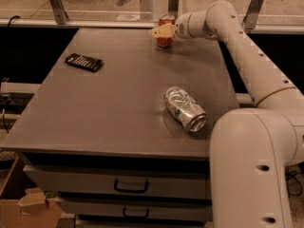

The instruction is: Move coke can near 7up can

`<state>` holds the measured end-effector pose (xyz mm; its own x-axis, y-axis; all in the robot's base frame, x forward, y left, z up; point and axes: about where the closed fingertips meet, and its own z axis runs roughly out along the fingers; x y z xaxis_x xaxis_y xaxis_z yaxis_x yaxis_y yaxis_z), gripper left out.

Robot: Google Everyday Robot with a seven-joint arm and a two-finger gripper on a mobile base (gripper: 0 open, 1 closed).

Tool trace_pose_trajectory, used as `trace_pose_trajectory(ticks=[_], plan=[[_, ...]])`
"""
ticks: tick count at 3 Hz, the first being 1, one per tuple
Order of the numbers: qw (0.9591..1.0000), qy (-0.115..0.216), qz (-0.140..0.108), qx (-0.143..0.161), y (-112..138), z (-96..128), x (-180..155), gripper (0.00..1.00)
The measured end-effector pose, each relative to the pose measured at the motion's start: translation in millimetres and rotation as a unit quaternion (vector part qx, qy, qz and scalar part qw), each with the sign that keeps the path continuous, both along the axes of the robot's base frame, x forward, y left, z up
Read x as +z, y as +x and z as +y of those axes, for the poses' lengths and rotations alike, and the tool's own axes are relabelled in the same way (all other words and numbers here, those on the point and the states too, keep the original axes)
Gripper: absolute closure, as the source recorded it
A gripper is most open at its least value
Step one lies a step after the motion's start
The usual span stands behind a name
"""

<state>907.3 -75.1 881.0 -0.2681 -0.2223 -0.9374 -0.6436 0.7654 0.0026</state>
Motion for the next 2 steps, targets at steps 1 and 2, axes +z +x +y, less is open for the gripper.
trace_pose_trajectory(ticks=[1, 2], plan=[[0.9995, 0.018, 0.011, 0.024, -13.1, 10.0, 5.0, 0.41], [0.9958, 0.032, -0.003, 0.086, -48.0, 27.3, 29.7, 0.65]])
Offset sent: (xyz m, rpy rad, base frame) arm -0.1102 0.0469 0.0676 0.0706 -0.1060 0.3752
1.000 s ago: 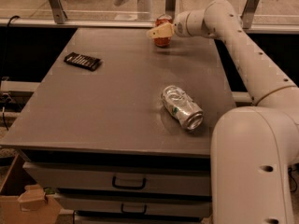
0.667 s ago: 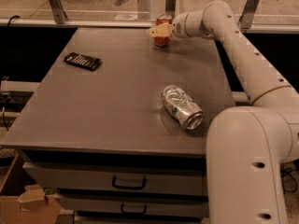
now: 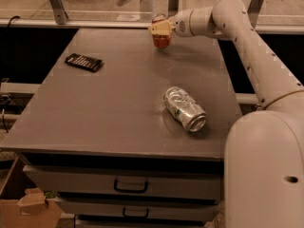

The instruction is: Move coke can near 7up can

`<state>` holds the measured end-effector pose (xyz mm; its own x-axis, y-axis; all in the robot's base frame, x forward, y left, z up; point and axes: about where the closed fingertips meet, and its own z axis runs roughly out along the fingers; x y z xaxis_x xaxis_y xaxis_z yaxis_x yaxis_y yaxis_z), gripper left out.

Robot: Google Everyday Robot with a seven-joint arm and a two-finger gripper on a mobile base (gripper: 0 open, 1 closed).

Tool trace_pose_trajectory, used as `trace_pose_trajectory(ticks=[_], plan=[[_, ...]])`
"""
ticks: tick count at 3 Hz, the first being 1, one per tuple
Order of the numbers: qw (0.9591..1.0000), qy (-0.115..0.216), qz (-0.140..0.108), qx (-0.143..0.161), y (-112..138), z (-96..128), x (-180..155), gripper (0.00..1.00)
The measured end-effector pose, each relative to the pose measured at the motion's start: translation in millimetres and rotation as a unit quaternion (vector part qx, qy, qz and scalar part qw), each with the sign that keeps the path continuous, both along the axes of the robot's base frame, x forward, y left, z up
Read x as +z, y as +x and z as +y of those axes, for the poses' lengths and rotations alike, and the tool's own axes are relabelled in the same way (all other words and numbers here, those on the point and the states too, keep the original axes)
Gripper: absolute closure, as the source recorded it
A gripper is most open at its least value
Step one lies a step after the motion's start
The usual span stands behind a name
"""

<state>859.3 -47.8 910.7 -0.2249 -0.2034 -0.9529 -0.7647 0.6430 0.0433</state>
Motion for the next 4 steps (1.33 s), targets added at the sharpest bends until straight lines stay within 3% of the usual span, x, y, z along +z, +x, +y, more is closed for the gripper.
trace_pose_trajectory(ticks=[1, 2, 3, 4], plan=[[0.9971, -0.007, -0.040, 0.064, -45.3, 5.1, 33.8, 0.88], [0.9963, -0.012, -0.047, 0.072, -47.0, 8.9, 33.2, 1.00], [0.9963, -0.012, -0.046, 0.071, -46.9, 9.1, 32.9, 1.00], [0.9959, -0.030, -0.032, 0.080, -62.3, 1.4, 26.0, 1.00]])
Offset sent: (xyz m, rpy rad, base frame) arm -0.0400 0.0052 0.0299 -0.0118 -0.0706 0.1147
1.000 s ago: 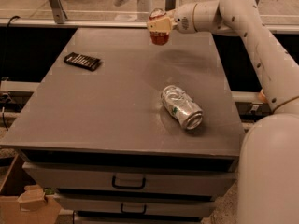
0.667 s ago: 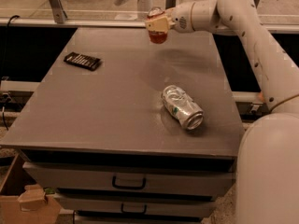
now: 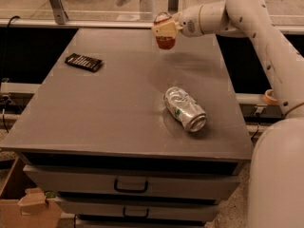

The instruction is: Move coke can near 7up can

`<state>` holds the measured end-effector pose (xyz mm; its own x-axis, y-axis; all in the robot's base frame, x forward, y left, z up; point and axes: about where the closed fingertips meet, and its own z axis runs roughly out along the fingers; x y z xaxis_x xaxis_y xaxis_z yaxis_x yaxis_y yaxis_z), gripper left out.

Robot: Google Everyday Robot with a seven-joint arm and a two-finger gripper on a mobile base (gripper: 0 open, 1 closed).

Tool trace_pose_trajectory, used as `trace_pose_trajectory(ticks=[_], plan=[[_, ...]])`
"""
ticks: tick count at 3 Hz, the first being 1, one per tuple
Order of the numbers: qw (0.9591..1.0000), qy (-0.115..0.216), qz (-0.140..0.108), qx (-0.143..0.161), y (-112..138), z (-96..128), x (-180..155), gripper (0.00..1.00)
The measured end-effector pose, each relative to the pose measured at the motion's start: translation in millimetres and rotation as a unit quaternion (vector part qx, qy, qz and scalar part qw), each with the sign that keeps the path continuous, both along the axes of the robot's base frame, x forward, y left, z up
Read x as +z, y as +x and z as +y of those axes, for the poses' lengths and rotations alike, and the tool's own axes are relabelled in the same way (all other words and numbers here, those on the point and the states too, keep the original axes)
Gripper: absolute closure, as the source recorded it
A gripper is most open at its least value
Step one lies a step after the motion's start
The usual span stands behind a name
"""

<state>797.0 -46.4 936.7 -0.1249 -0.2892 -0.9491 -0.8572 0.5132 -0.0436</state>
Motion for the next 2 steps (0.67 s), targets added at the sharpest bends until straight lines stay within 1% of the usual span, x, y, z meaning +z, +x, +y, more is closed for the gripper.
trace_pose_trajectory(ticks=[1, 2], plan=[[1.0000, 0.004, -0.001, 0.003, -31.9, -13.5, 5.2, 1.00], [0.9996, 0.029, 0.000, 0.004, -67.3, -20.1, 4.4, 1.00]])
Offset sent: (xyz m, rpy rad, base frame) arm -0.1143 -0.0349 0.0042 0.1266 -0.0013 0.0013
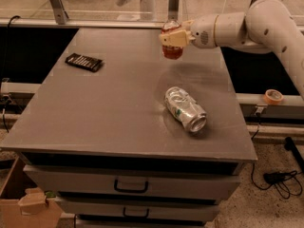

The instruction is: Move coke can near 7up can

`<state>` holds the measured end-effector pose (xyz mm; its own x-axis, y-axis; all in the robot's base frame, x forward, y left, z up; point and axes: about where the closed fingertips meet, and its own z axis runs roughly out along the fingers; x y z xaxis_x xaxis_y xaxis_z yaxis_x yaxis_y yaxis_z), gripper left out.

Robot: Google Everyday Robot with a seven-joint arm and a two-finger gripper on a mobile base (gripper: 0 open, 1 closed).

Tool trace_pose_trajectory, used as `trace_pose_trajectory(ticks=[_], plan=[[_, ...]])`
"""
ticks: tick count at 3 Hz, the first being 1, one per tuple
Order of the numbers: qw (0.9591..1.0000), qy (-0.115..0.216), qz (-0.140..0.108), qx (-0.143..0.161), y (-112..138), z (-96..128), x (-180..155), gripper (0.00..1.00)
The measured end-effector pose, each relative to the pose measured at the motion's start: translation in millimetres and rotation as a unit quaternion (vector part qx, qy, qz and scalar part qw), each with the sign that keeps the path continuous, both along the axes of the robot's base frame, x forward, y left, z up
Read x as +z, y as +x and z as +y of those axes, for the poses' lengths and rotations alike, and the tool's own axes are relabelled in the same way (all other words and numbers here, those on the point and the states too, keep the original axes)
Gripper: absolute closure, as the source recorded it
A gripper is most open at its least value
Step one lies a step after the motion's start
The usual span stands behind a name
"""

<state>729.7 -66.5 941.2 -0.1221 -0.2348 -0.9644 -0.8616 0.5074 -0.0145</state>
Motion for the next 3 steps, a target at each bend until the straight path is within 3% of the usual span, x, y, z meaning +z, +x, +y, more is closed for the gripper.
trace_pose_trajectory(ticks=[2, 3], plan=[[0.9993, 0.021, 0.026, -0.014, -47.0, -31.6, -14.8, 1.00], [0.9978, 0.030, 0.057, -0.013, -63.7, -35.8, -29.0, 0.81]])
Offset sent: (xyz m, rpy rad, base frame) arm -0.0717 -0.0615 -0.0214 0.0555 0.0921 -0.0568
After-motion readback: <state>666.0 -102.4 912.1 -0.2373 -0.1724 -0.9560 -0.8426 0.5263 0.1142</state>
